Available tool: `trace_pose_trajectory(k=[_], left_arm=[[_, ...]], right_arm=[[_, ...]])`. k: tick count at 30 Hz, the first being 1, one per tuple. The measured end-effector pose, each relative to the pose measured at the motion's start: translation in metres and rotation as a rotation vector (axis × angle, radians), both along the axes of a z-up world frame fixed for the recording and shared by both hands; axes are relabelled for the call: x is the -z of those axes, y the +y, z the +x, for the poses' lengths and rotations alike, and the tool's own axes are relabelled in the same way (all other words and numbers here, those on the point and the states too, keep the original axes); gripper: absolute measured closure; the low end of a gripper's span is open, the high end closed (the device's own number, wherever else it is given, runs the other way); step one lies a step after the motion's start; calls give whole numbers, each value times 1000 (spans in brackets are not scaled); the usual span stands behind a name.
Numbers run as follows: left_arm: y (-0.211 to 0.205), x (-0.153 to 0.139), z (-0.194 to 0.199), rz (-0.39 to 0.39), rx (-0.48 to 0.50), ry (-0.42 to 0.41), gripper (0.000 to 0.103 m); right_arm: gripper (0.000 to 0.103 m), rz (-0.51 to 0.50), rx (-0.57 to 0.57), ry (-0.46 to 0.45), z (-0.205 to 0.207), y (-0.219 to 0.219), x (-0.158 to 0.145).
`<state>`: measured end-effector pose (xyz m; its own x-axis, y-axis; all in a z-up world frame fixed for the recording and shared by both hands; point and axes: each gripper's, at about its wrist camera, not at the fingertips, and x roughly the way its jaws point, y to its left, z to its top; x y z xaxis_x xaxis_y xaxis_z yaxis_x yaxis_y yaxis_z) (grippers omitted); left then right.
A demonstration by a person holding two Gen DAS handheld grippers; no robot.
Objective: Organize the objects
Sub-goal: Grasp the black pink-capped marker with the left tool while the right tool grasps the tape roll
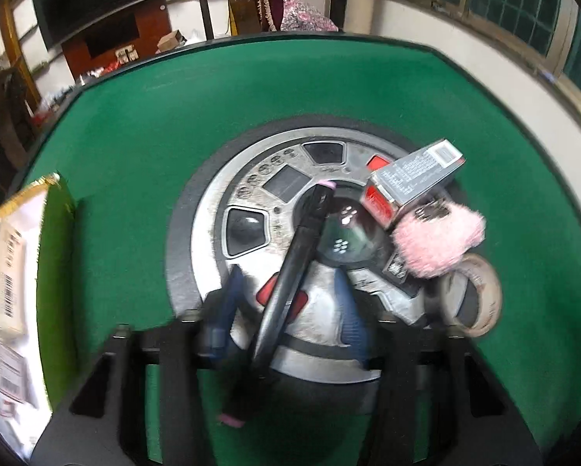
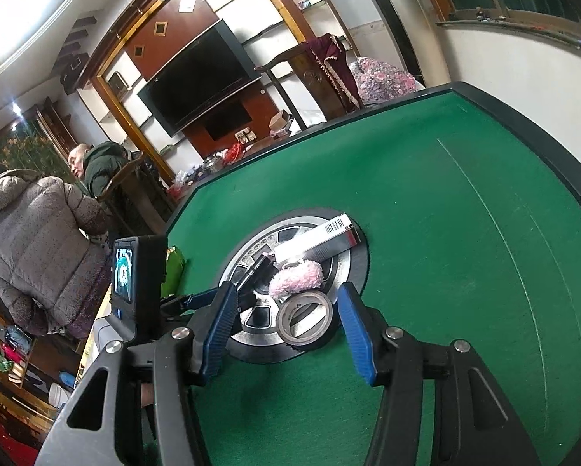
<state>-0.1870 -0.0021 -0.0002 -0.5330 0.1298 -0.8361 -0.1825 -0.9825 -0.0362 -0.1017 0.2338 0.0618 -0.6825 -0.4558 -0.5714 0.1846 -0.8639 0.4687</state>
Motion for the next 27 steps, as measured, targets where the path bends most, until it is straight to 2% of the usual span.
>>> trace_pose_trajectory(k=[3,7,12,14,17,20,22,27], left_arm=[[0,0,6,2,-3,10,86],[-8,-1,29,-1,-16,5,88],[-13,2,61,-10,-28,31,88],[-13,2,58,-6,-25,38,88],[-12,-1,52,57,9,33,88],[-7,-9,41,26,-4,67,87],[-3,-7,29,18,0,34,86],[2,1,19,-18,-9,47,86]], right_arm=[[49,17,-5,-12,-2,-2,4],[47,60,-32,-41,-7,-9,12],[43,232,-109,-72,-15,-42,35],[43,278,-123,-73,-18,-52,43],[43,314,-127,-68,-22,-55,47],[43,366,-132,-82,-28,-61,53],[43,398,-127,-77,-31,-66,57],[41,467,-152,-66,-38,-80,61]])
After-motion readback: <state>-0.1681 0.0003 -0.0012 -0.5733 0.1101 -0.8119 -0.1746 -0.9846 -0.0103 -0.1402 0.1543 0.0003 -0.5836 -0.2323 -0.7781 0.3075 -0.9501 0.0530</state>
